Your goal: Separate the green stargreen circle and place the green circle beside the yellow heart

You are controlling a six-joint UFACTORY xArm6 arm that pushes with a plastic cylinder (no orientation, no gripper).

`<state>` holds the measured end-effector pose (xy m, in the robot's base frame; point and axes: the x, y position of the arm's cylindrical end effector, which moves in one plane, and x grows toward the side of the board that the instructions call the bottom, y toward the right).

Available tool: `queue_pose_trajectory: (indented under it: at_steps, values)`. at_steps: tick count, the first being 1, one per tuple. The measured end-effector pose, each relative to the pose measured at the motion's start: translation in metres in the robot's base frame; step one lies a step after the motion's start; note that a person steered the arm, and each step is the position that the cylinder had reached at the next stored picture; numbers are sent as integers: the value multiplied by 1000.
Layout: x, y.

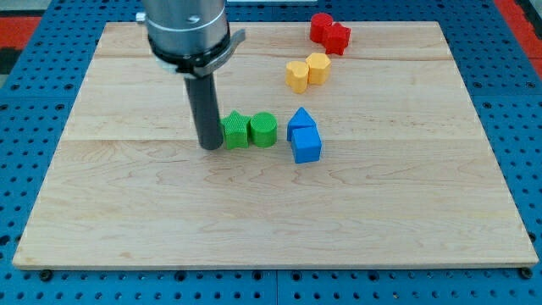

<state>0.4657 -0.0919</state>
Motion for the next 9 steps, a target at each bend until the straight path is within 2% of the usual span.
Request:
queue_pose_trajectory:
  at_steps: [1, 3, 5, 9]
  values:
    - [39, -15]
    - [51, -19]
    - [41, -42]
    - [51, 18]
